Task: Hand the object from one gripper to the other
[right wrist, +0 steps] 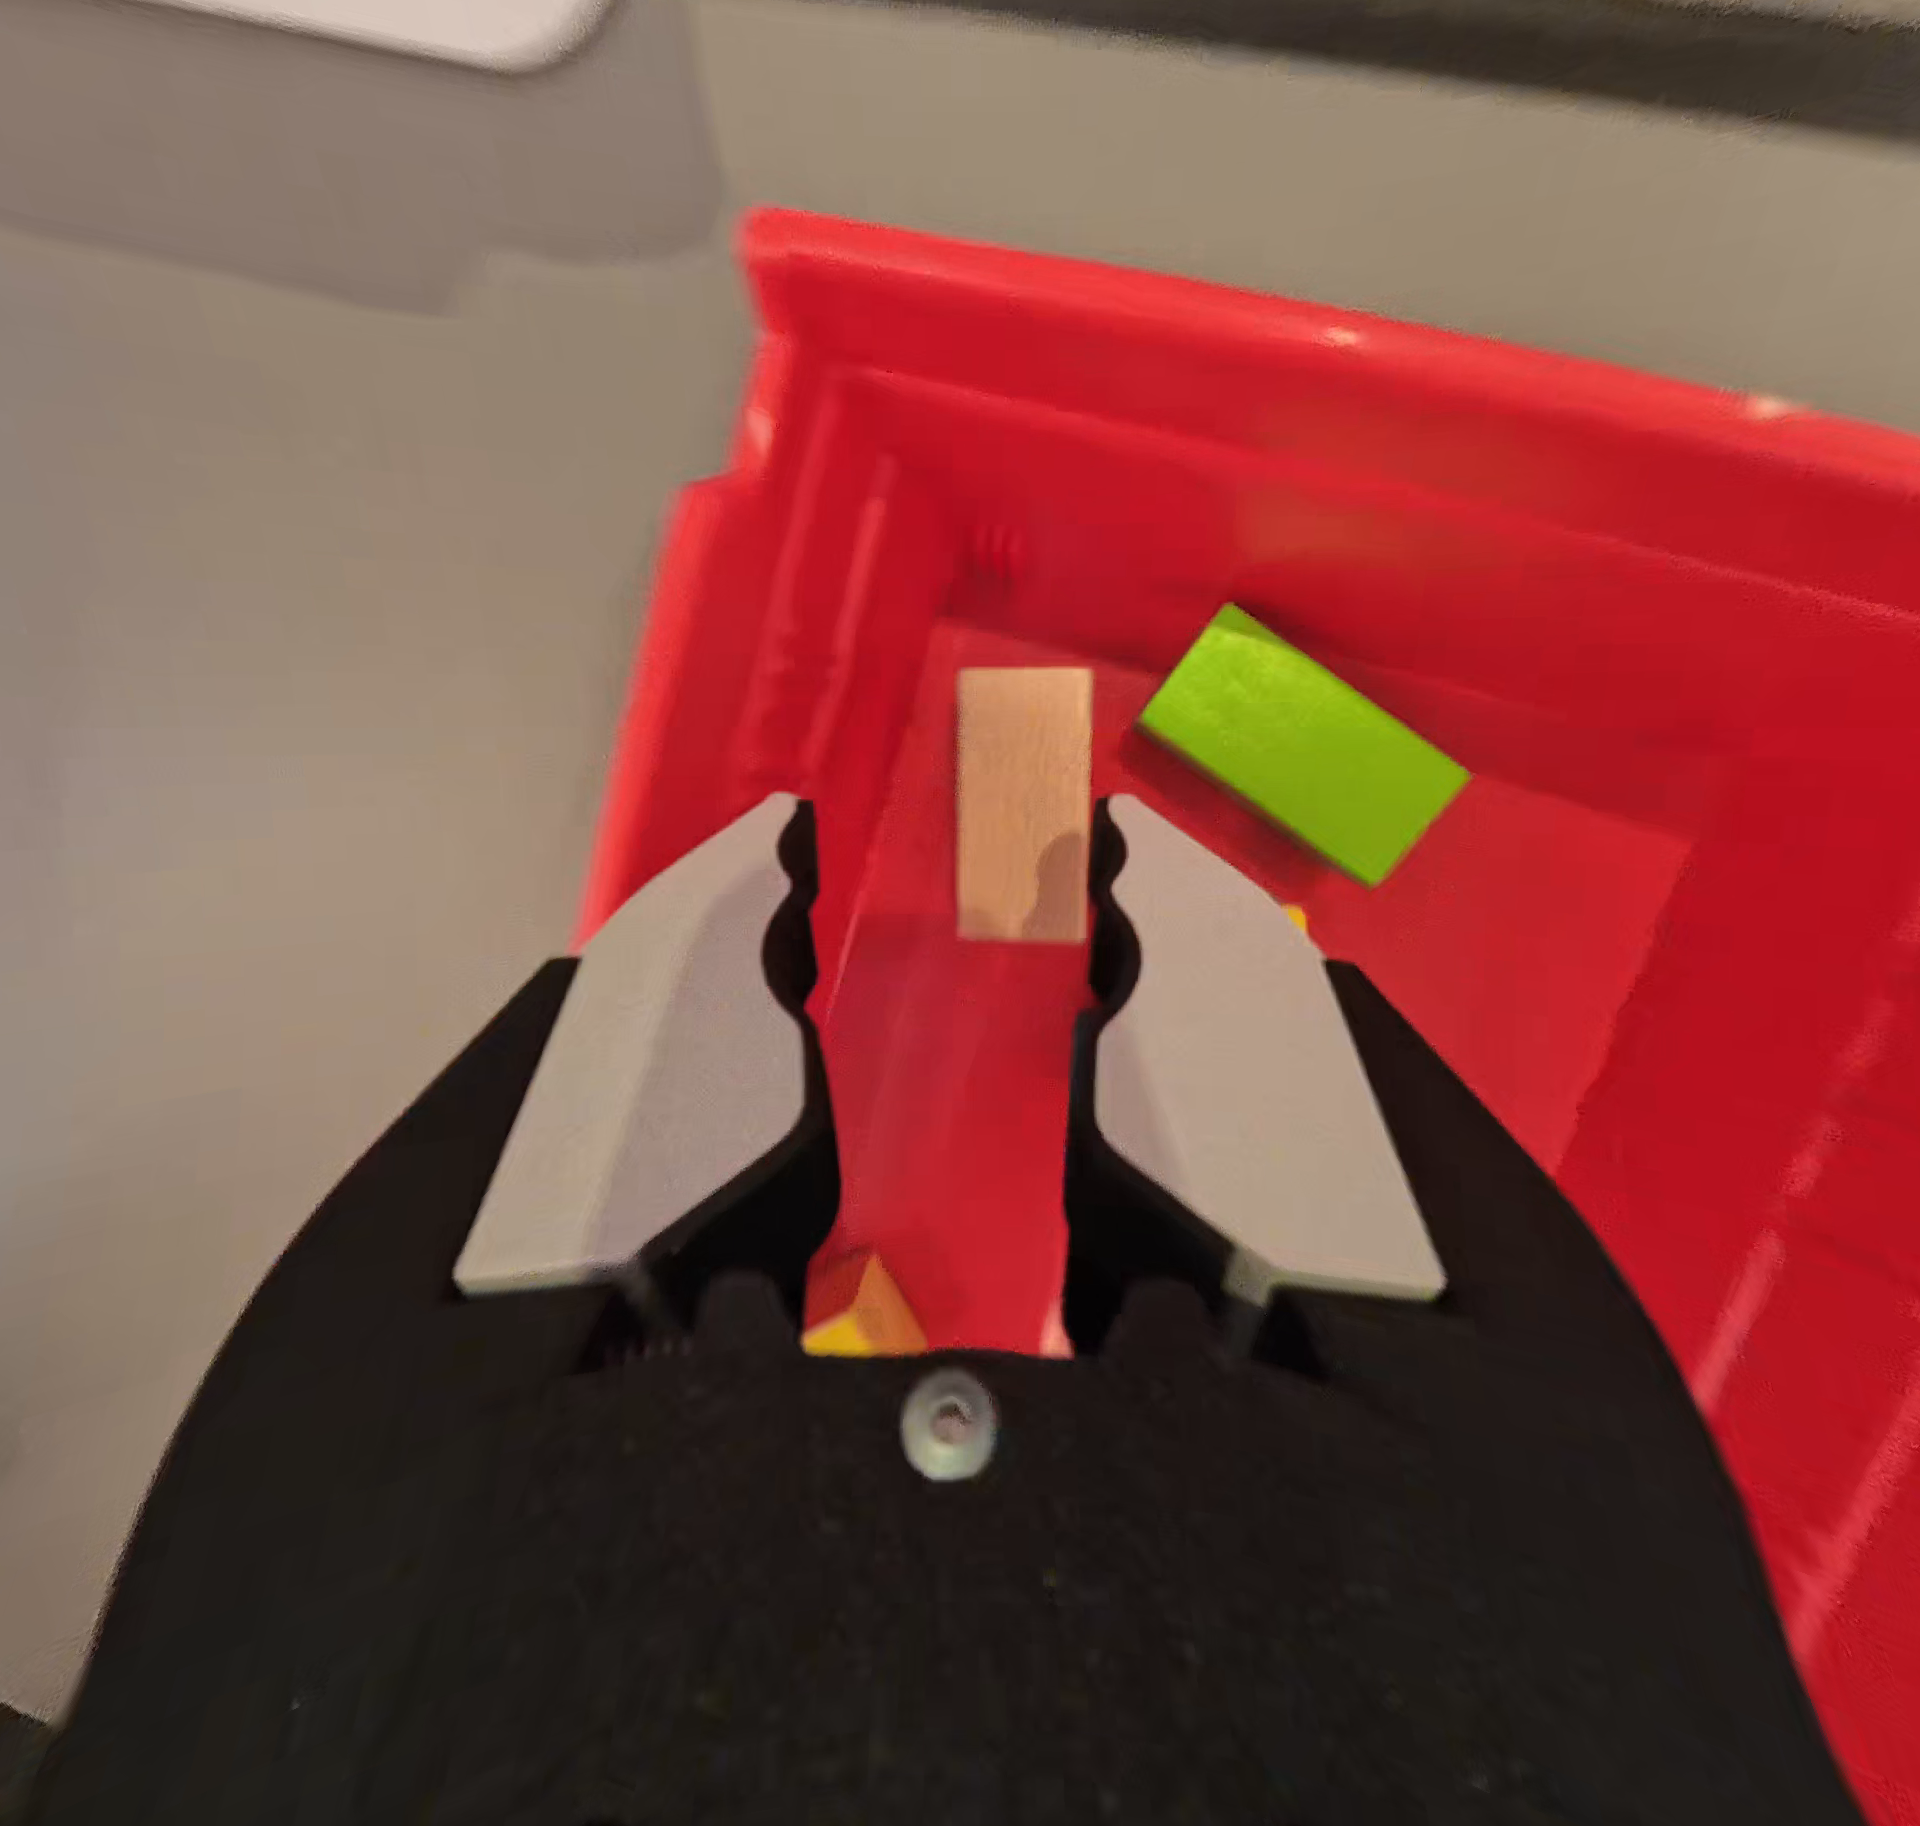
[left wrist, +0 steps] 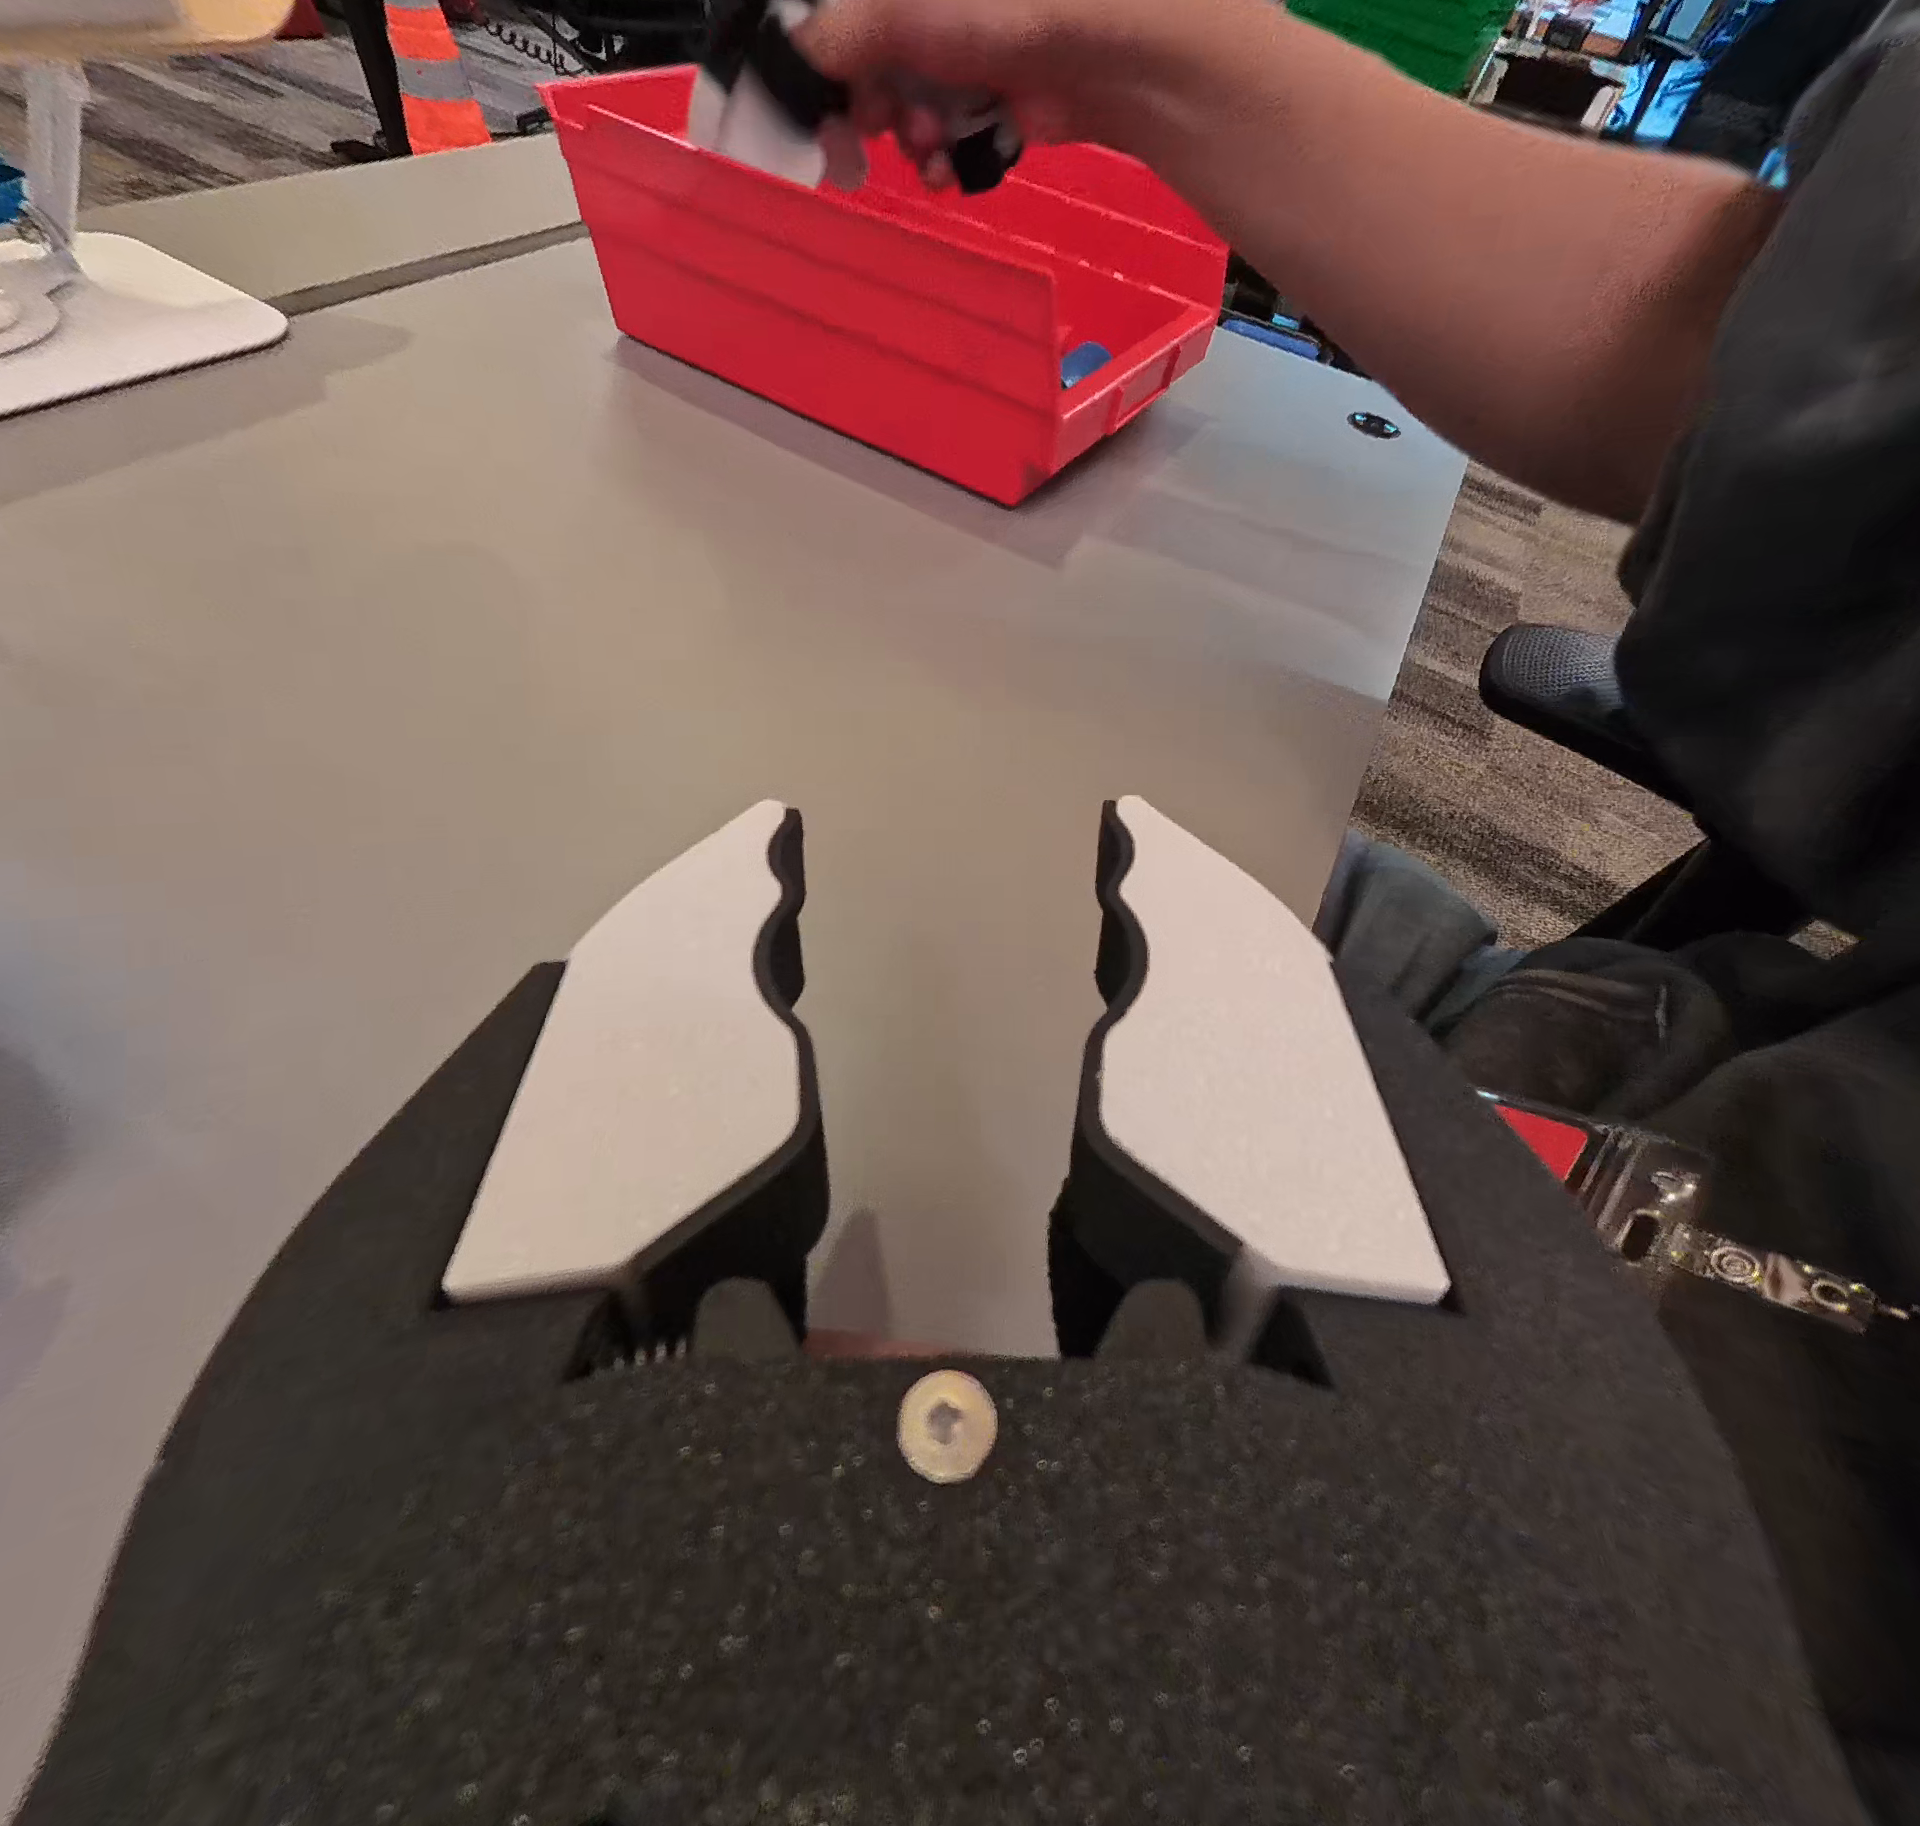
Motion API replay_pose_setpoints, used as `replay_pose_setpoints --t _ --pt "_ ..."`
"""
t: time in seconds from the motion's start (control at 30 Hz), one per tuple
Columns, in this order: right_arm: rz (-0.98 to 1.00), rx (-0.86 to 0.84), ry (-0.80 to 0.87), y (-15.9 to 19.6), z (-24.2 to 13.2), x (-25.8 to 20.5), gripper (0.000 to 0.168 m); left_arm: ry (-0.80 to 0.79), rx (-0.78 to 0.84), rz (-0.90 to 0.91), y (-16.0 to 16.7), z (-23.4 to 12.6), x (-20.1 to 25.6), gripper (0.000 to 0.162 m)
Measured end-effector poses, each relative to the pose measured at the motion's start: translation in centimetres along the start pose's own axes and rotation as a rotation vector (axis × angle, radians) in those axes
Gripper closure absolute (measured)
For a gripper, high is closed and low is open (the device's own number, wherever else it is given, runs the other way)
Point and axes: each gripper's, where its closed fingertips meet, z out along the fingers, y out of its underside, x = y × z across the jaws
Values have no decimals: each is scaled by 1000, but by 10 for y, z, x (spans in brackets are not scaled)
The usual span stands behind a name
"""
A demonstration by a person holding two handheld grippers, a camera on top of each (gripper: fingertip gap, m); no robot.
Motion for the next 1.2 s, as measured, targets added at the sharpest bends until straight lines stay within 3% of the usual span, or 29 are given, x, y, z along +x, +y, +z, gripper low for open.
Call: replay_pose_setpoints --t 0.1,0.2,0.27,0.4,0.53,0.73,0.9,1.1,1.2 --pt "-62 279 -21 2 -75 -18 117 -21 8 12 -1 -3 -4 108" --pt "-139 573 -117 41 -136 -55 117 -53 23 23 -5 -7 -11 106" --pt "-188 709 -202 84 -154 -85 117 -67 36 23 -7 -10 -14 106" --pt "-229 903 -132 165 -158 -105 117 -151 27 17 -11 -20 -38 105" --pt "-259 895 -43 209 -149 -107 117 -336 -26 -11 -28 -53 -96 106" --pt "-228 840 -133 216 -134 -113 117 -719 -433 -225 -20 -102 -246 102" --pt "-230 816 -200 220 -127 -127 118 -843 -686 -460 8 -101 -351 102" --pt "-299 811 -174 222 -127 -133 118 -849 -853 -675 58 -90 -395 105" --pt "-300 799 -170 224 -126 -131 118 -919 -953 -635 72 -96 -401 112"
